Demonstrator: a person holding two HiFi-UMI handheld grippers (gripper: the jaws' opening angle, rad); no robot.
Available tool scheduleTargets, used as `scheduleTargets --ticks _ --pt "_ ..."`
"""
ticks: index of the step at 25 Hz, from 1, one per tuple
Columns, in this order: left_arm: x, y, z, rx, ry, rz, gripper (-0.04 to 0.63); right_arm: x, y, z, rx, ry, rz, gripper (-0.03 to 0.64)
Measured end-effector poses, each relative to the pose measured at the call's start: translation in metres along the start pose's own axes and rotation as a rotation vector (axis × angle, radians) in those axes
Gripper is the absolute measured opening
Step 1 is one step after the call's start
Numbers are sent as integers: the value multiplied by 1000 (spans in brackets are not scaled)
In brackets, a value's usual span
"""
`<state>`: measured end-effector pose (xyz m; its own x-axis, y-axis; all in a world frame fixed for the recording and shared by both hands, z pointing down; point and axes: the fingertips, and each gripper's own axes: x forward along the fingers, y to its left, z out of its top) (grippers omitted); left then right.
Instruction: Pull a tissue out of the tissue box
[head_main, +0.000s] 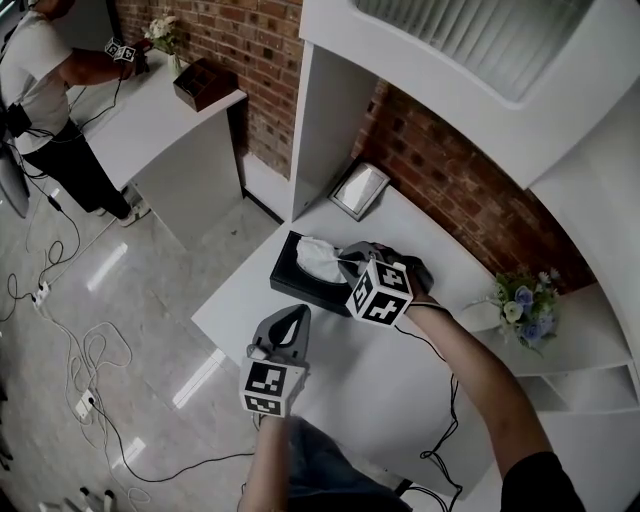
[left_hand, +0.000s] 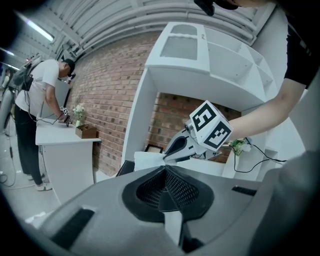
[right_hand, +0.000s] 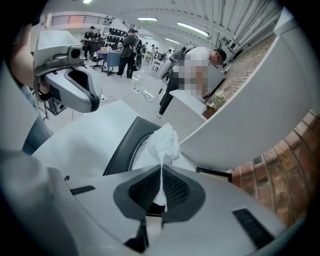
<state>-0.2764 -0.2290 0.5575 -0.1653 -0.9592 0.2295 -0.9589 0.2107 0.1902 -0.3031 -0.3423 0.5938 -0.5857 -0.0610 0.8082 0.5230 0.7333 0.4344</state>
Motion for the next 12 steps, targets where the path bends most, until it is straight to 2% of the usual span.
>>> scheduleTargets --ticks 12 --pt "0 -7 21 21 -21 -3 9 -37 -29 10 15 -30 -115 0"
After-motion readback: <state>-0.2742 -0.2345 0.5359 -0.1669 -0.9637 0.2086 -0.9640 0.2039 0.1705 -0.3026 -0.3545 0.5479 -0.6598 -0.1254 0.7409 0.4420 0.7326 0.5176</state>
